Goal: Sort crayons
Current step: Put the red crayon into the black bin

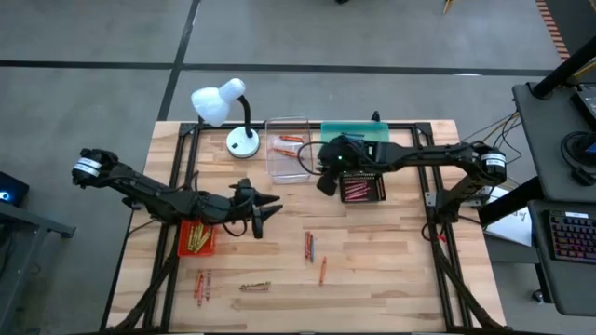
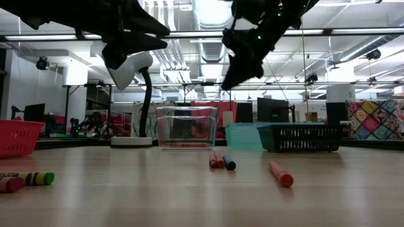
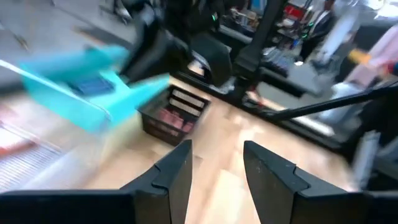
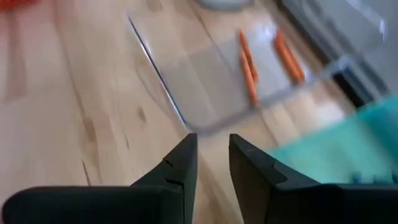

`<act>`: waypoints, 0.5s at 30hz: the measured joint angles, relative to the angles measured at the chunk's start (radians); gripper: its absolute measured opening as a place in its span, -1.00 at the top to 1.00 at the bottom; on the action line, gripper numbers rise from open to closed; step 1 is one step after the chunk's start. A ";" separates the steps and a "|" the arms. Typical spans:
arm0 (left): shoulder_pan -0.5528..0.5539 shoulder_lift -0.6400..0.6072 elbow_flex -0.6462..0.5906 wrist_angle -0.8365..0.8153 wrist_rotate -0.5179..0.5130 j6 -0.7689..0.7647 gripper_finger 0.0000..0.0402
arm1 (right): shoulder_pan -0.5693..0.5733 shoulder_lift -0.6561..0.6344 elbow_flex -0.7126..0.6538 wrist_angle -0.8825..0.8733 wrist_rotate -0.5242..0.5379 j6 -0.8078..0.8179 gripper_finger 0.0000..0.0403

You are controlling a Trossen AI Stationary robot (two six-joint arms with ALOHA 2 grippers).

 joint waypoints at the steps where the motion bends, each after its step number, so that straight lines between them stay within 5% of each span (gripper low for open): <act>1: -0.002 0.002 0.000 0.001 0.017 -0.037 0.37 | 0.001 0.000 0.000 0.026 -0.001 -0.014 0.61; 15: -0.196 0.034 0.044 -0.026 0.139 -0.591 0.41 | 0.011 -0.004 0.000 0.082 -0.010 -0.045 0.58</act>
